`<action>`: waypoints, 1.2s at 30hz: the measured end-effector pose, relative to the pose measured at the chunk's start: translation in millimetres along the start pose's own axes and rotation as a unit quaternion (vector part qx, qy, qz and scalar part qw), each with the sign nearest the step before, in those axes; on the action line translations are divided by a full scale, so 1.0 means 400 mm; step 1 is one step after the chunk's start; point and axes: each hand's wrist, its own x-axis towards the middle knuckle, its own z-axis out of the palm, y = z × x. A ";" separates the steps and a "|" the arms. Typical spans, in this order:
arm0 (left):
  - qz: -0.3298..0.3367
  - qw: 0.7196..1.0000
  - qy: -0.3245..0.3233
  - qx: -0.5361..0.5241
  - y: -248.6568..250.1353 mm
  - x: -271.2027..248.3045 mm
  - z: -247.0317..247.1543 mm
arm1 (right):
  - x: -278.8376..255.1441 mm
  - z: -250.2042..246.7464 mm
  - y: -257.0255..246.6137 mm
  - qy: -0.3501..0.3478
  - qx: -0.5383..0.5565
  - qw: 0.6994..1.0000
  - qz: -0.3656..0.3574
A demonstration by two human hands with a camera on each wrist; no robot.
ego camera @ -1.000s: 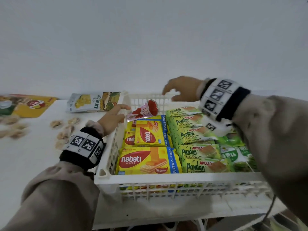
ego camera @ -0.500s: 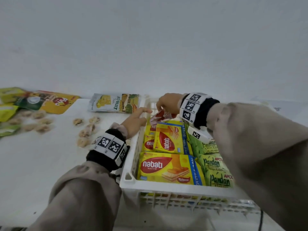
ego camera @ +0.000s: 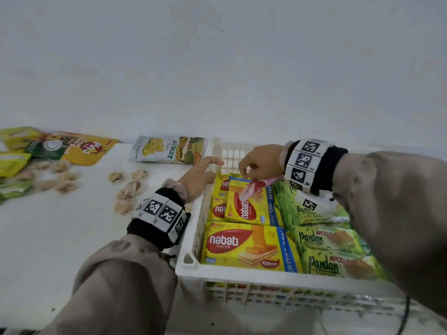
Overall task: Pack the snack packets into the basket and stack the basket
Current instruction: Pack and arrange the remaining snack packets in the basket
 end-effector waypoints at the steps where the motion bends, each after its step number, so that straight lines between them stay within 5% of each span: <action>1: -0.001 1.000 0.001 0.005 0.000 0.000 0.000 | 0.001 0.002 -0.009 -0.024 0.005 1.000 -0.013; 9: 0.000 1.000 0.009 0.007 0.007 -0.003 0.001 | 0.038 0.029 -0.043 -0.129 -0.024 0.990 -0.056; 25: 0.003 1.000 0.001 0.008 0.002 -0.002 0.000 | 0.096 0.022 -0.009 -0.129 0.071 0.984 -0.100; 32: -0.004 1.000 0.003 -0.012 0.000 0.002 0.000 | 0.067 -0.043 0.053 -0.032 0.142 0.987 -0.072; 36: -0.001 1.000 0.004 -0.008 0.002 0.000 -0.001 | 0.058 -0.022 0.065 -0.070 0.202 0.976 -0.048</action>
